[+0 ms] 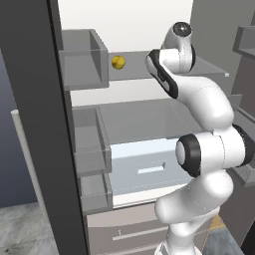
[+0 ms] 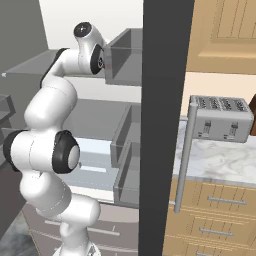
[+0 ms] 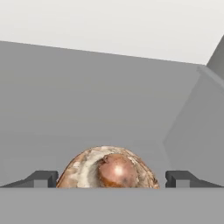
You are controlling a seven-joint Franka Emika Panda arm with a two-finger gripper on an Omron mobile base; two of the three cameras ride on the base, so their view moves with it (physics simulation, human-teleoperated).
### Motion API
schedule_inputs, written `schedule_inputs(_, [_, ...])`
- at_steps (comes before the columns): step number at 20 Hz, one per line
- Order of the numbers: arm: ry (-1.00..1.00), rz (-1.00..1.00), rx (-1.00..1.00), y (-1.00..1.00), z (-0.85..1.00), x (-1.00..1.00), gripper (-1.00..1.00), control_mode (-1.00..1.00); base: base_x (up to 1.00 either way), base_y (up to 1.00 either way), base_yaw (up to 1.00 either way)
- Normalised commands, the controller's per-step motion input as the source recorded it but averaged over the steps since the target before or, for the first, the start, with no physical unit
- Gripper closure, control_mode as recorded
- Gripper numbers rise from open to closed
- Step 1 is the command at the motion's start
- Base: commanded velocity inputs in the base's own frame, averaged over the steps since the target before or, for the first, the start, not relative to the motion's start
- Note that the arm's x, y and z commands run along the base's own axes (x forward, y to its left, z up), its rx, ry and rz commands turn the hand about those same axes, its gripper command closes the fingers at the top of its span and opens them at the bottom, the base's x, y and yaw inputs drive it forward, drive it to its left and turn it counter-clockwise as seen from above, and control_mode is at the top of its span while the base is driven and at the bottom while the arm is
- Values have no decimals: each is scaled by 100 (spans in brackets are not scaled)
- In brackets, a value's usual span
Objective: Gather the lemon and mushroom from the fridge and place them on a tray on the dining counter. Then gather the steak and fish from the fridge and place them on the other tray.
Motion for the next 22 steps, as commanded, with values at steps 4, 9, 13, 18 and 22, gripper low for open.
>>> schedule_inputs(4, [1, 0, 0, -1, -15, 3, 100, -100, 0, 0, 0])
schedule_inputs(9, [-2, 0, 1, 0, -8, -17, 100, -100, 0, 0, 0])
schedule_inputs(13, [-14, -1, 3, 0, 40, -76, 100, -100, 0, 0, 0])
schedule_inputs(18, [-10, -1, 5, 0, 15, -99, 100, -100, 0, 0, 0])
schedule_inputs(22, [-6, -5, 8, 0, 2, -100, 100, -100, 0, 0, 0])
